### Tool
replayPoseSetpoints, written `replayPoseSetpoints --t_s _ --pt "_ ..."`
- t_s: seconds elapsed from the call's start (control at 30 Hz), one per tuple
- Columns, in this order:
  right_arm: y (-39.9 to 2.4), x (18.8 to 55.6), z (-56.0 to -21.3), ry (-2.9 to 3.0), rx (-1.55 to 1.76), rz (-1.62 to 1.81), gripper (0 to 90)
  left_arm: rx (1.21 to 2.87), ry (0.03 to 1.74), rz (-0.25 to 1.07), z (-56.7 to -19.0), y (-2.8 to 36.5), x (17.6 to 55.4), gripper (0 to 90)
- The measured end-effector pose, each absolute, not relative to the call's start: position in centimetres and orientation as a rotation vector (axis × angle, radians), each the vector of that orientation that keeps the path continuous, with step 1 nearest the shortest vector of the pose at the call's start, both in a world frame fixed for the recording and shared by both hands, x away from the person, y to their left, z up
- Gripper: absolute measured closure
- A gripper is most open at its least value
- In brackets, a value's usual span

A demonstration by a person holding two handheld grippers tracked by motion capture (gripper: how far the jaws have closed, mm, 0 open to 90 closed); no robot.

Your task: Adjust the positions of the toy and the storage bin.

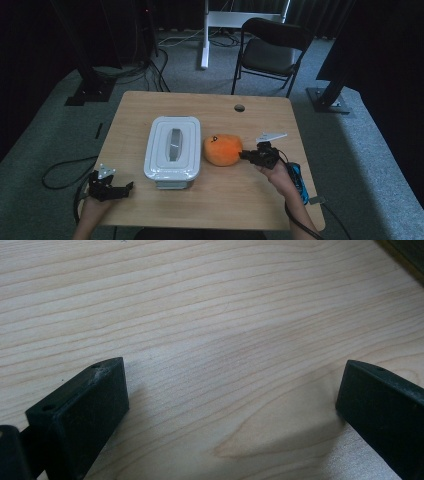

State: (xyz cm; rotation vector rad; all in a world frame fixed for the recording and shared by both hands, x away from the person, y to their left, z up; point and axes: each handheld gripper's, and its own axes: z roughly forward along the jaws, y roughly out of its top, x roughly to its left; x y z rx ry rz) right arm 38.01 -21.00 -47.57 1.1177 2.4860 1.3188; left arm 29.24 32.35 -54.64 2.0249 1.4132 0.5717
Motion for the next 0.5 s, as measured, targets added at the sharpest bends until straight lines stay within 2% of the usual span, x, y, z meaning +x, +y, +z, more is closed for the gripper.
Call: replayPoseSetpoints --t_s 0.5 --pt "-18.5 34.5 -47.8 2.535 1.093 1.373 82.3 2.024 1.413 0.572 -54.6 32.3 29.2 0.8"
